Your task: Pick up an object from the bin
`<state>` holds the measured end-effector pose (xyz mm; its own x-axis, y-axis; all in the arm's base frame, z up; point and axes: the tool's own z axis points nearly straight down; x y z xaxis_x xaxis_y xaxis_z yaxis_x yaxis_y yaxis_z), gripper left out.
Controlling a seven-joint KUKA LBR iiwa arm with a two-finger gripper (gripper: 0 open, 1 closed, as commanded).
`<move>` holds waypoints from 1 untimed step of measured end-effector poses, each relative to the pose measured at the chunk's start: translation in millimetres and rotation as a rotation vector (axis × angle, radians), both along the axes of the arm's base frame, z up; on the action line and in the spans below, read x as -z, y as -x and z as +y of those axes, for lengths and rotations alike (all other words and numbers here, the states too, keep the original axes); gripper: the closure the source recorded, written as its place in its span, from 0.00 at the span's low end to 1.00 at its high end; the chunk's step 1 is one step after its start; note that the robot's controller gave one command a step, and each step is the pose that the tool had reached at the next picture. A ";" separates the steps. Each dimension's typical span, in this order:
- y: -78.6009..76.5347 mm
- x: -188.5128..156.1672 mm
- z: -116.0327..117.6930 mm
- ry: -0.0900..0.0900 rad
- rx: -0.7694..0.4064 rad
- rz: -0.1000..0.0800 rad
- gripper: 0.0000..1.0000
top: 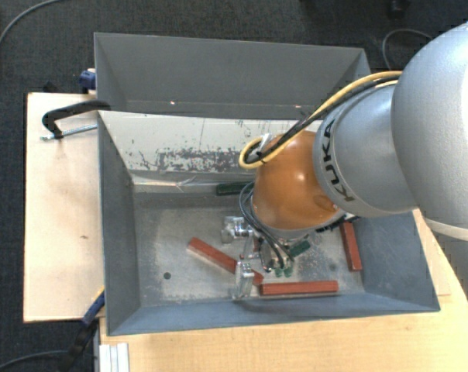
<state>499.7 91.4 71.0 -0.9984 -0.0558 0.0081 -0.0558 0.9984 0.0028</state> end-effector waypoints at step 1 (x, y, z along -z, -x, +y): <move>-2.5 -4.4 -2.6 0.001 0.005 -0.008 1.00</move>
Offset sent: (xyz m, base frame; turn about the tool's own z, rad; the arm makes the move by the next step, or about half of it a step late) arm 0.0000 0.0000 0.0000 0.0000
